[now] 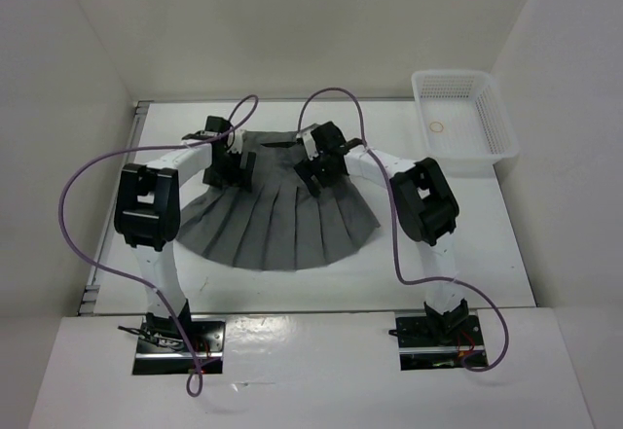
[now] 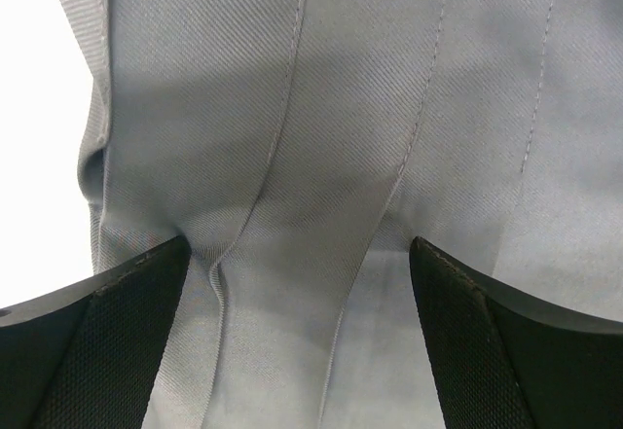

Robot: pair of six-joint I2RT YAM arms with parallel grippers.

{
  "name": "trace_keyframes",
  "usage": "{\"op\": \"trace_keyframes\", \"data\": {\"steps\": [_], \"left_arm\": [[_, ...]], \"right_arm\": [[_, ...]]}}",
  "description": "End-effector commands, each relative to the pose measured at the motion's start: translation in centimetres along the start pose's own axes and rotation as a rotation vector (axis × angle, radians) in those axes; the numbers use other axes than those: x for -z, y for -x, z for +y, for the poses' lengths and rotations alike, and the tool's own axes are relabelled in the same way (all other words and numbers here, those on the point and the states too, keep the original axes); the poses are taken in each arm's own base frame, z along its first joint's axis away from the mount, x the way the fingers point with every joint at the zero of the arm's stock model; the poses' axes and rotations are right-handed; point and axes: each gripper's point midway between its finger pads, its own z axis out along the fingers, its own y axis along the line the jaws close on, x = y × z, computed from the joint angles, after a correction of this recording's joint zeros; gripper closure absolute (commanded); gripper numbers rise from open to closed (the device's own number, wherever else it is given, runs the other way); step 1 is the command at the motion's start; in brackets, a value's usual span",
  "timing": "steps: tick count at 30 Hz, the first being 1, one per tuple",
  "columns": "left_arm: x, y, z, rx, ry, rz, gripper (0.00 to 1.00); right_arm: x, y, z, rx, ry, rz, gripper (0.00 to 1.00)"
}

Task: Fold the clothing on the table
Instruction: Flatten the skirt out

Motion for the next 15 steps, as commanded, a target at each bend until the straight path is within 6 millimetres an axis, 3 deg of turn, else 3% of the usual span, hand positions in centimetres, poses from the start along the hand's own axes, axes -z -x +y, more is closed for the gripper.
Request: {"op": "trace_keyframes", "data": {"steps": [1, 2, 5, 9, 11, 15], "left_arm": [[1.0, -5.1, -1.6, 0.039, -0.038, 0.135, 0.0], [1.1, -6.4, -1.9, 0.033, -0.04, 0.158, 0.0], [3.2, -5.8, -2.6, 0.014, -0.047, 0.096, 0.0], [5.6, -5.0, -3.5, -0.014, -0.065, 0.037, 0.0], [7.1, -5.1, -3.5, -0.024, -0.066, 0.029, 0.0], [11.1, -1.7, -3.7, -0.046, -0.046, -0.079, 0.0]], "right_arm": [[2.7, -1.9, 0.0, 0.023, -0.015, 0.047, 0.07], [2.9, -3.0, 0.2, 0.022, -0.012, 0.073, 0.07], [3.6, -4.2, 0.6, 0.029, 0.008, 0.109, 0.07], [5.9, -4.2, 1.0, 0.038, 0.033, 0.118, 0.07], [8.1, -2.9, 1.0, 0.057, 0.042, 0.096, 0.07], [13.1, 0.3, 2.0, 0.103, 0.064, 0.02, 0.06]]}}
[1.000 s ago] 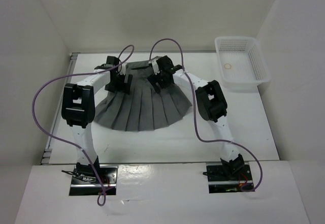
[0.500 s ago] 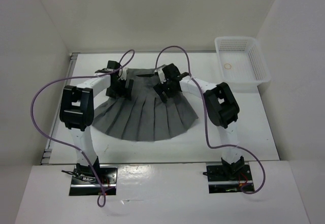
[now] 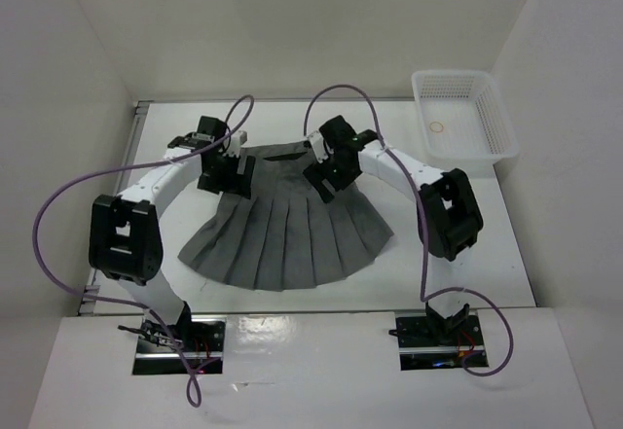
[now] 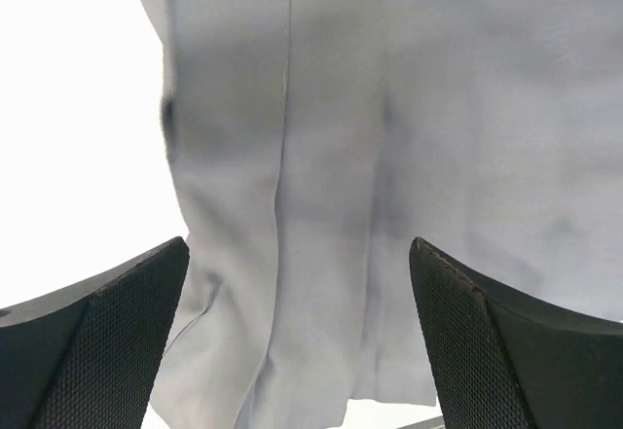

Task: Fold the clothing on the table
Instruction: Flatten the skirt out

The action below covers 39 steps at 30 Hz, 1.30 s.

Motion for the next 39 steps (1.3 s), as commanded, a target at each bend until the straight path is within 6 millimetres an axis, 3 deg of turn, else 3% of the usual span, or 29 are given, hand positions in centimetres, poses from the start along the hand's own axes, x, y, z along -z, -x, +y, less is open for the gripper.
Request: {"op": "trace_keyframes", "data": {"steps": [1, 4, 6, 7, 9, 13, 15, 19, 26, 33, 34, 36, 37, 38, 39], "left_arm": [[5.4, 4.1, -0.2, -0.024, 0.007, -0.155, 0.0], [9.9, 7.4, 0.1, -0.044, 0.011, -0.305, 0.0], [12.1, 8.6, 0.8, -0.079, 0.044, -0.377, 0.0], [12.1, 8.6, 1.4, -0.093, 0.056, -0.378, 0.0], [13.5, 8.8, 2.5, -0.096, 0.087, -0.411, 0.0], [15.2, 6.5, 4.3, -0.085, 0.134, -0.432, 0.0], [14.5, 4.5, 5.1, -0.09, 0.146, -0.393, 0.0], [15.3, 1.3, 5.7, -0.082, 0.168, -0.385, 0.0], [16.5, -2.6, 6.9, -0.046, 0.164, -0.395, 0.0], [16.7, -3.4, 7.9, 0.003, 0.168, -0.404, 0.0], [16.7, -3.4, 7.8, -0.008, 0.161, -0.405, 0.0], [16.8, -3.5, 8.1, 0.0, 0.166, -0.406, 0.0], [16.8, -3.4, 7.9, -0.002, 0.157, -0.408, 0.0], [16.5, -3.4, 8.0, 0.0, 0.155, -0.399, 0.0], [16.5, -3.4, 7.8, -0.003, 0.143, -0.402, 0.0]], "right_arm": [[8.7, 5.0, 1.0, 0.065, 0.015, -0.164, 0.06], [12.8, 8.1, 2.0, 0.118, 0.027, -0.275, 0.06], [14.2, 10.0, 1.9, 0.161, 0.022, -0.33, 0.06], [14.1, 10.8, 2.3, 0.183, 0.023, -0.352, 0.06], [13.1, 12.4, 2.2, 0.231, 0.005, -0.384, 0.06], [10.4, 14.3, 1.9, 0.327, 0.003, -0.408, 0.1], [8.4, 14.6, 1.6, 0.391, -0.002, -0.382, 0.1], [6.3, 15.2, 1.2, 0.475, 0.018, -0.371, 0.1], [5.9, 17.0, 0.3, 0.516, 0.109, -0.391, 0.1], [3.5, 17.2, 0.5, 0.551, 0.155, -0.348, 0.1], [4.1, 17.9, 0.5, 0.563, 0.156, -0.366, 0.1], [2.2, 16.5, 0.9, 0.557, 0.209, -0.297, 0.1], [3.6, 17.9, 1.1, 0.576, 0.211, -0.34, 0.1], [1.3, 17.0, 1.3, 0.575, 0.244, -0.295, 0.1], [0.9, 15.4, 1.7, 0.558, 0.286, -0.231, 0.1]]}}
